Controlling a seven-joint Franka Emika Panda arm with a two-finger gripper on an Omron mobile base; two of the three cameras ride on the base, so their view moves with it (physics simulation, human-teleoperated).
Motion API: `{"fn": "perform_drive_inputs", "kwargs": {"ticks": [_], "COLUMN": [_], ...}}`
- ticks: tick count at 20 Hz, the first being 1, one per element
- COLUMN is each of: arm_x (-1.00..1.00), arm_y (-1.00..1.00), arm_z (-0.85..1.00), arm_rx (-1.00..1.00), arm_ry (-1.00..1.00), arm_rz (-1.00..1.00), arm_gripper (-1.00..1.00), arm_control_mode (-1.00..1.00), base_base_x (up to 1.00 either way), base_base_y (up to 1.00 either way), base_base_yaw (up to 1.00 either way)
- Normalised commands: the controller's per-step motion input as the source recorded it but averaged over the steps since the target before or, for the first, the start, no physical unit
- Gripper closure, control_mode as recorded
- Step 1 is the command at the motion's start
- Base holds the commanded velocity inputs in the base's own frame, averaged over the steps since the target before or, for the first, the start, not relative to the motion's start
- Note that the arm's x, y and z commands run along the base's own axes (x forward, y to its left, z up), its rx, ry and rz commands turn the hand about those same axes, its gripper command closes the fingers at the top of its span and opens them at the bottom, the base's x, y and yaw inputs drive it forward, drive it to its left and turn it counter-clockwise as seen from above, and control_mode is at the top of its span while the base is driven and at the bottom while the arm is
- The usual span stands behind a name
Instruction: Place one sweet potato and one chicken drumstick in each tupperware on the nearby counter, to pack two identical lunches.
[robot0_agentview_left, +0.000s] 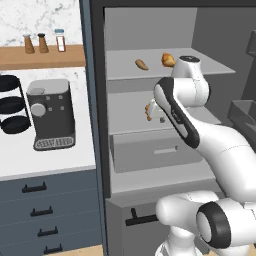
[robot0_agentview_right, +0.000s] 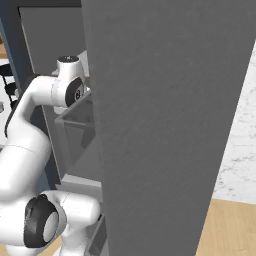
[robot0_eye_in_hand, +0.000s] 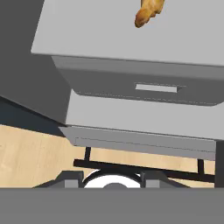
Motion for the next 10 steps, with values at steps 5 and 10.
{"fn": "perform_drive_inputs", "kwargs": {"ticks": [5, 10], "arm_x": [0.17, 0.86], "arm_y": [-0.14, -0.26], "arm_z": [0.00, 0.00], "arm_rx": [0.01, 0.02], "arm_ry": [-0.01, -0.06], "arm_rz": [-0.02, -0.20], "arm_gripper": [-1.00, -1.00], "arm_control_mode": [-1.00, -1.00], "base_base_x": [0.00, 0.00], "base_base_y": [0.00, 0.00], "base_base_yaw": [0.00, 0.00]}}
